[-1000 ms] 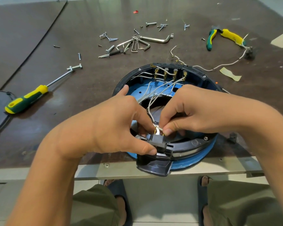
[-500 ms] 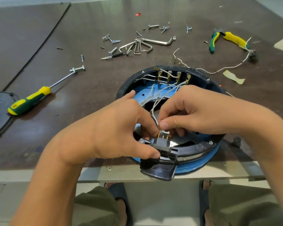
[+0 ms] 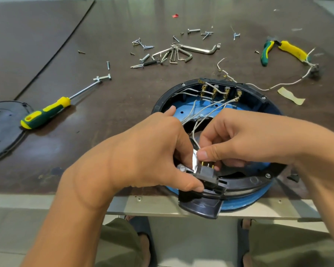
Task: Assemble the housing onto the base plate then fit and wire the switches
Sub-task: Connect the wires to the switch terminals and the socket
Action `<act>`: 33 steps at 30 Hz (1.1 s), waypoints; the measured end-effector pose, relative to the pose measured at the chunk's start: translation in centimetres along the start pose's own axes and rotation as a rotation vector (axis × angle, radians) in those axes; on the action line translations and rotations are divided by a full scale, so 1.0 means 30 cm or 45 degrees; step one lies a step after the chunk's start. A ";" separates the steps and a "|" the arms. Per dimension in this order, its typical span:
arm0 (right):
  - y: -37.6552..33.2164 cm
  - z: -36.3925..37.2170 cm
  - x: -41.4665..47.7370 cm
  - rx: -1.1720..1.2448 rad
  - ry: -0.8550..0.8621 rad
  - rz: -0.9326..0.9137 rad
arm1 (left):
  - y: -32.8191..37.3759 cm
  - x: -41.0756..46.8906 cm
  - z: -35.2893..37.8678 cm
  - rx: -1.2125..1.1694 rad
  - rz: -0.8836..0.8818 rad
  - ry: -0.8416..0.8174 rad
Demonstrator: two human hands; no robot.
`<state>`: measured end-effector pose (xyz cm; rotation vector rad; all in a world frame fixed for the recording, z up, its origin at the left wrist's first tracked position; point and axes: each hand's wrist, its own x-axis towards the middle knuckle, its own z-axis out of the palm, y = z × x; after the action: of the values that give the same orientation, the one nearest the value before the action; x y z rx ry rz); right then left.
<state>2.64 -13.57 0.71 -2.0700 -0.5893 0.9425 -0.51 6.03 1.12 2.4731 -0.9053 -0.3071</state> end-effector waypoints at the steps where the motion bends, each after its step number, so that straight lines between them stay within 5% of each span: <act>1: 0.000 -0.001 0.000 -0.009 -0.007 0.005 | -0.001 0.000 0.002 0.009 0.004 0.009; 24: 0.011 -0.008 -0.007 0.207 -0.002 0.028 | -0.005 -0.007 0.012 -0.036 -0.030 0.015; 33: 0.001 -0.046 -0.049 -0.158 0.065 -0.098 | -0.004 0.004 0.008 -0.115 -0.019 0.017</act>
<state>2.82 -15.18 1.89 -2.1580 -0.7114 0.8252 -0.45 5.96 0.86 2.3976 -0.8488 -0.3290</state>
